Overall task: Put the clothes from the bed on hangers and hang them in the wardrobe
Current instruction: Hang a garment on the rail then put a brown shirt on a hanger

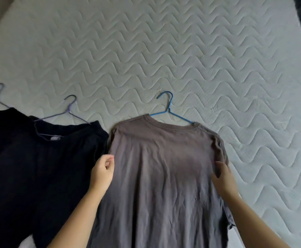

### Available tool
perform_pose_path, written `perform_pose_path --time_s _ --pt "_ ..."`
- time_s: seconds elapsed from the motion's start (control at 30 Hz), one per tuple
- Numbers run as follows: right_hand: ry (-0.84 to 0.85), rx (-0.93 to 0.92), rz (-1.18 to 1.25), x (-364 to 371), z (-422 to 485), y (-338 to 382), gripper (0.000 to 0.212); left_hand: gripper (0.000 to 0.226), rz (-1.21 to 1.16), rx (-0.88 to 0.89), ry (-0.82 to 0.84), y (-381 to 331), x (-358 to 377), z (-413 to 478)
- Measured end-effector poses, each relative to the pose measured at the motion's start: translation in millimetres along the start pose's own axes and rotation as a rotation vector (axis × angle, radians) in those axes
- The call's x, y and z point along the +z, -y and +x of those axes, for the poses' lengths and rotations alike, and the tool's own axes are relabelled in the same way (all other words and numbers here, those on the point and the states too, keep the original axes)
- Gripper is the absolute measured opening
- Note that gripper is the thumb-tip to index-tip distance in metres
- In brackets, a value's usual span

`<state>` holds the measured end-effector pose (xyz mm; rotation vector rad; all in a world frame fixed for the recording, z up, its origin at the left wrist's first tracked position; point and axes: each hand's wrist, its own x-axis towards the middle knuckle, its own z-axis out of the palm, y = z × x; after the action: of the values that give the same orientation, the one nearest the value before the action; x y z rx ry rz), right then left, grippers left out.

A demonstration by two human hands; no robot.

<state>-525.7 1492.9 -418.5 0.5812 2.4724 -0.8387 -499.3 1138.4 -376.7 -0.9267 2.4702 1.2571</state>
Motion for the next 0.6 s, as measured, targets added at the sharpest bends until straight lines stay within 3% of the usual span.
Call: perform_pose_path --time_s 0.27,0.6 --pt "0.149 0.211 0.196 -7.3 -129.7 -73.9 0.037 0.013 -0.244 -0.407 -0.121 93.9 -31.1 -192.7" --pt "0.306 0.279 -0.004 -25.3 -233.3 -148.7 0.032 0.015 -0.309 -0.686 -0.161 174.1 -14.0 -381.2"
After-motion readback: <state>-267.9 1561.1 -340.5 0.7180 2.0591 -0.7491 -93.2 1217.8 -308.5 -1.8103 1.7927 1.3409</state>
